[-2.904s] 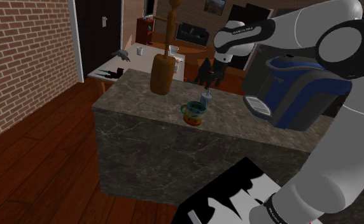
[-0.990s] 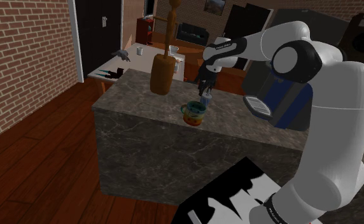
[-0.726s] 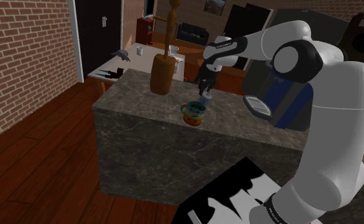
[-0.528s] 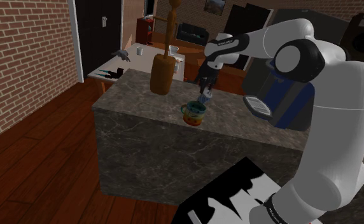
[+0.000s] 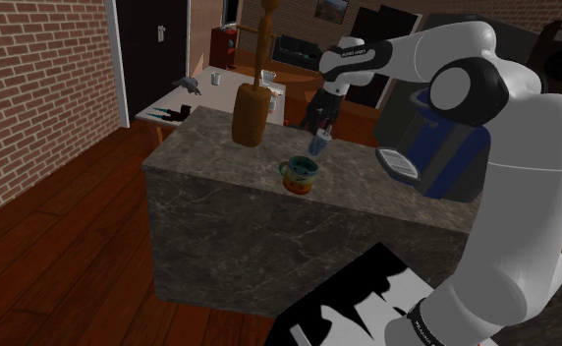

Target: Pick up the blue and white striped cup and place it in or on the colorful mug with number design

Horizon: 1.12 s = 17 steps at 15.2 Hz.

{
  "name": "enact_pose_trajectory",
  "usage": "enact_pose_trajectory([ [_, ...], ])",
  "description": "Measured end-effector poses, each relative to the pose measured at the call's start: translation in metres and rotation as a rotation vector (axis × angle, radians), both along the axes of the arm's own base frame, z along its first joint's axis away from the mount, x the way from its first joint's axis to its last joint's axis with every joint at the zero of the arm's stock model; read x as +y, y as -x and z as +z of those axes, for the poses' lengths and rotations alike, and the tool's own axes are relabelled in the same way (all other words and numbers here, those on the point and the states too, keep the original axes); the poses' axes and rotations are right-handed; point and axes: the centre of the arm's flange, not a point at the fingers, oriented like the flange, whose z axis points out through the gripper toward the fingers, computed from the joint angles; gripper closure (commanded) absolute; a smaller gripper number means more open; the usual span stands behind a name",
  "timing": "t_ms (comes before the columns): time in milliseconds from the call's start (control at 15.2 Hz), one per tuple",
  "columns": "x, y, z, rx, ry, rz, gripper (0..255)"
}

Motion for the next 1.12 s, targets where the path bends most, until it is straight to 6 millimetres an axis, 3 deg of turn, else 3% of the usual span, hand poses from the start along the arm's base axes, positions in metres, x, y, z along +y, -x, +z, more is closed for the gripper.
enact_pose_trajectory([
  [1122,0.000,0.001,0.090,0.000,0.000,0.000,255],
])
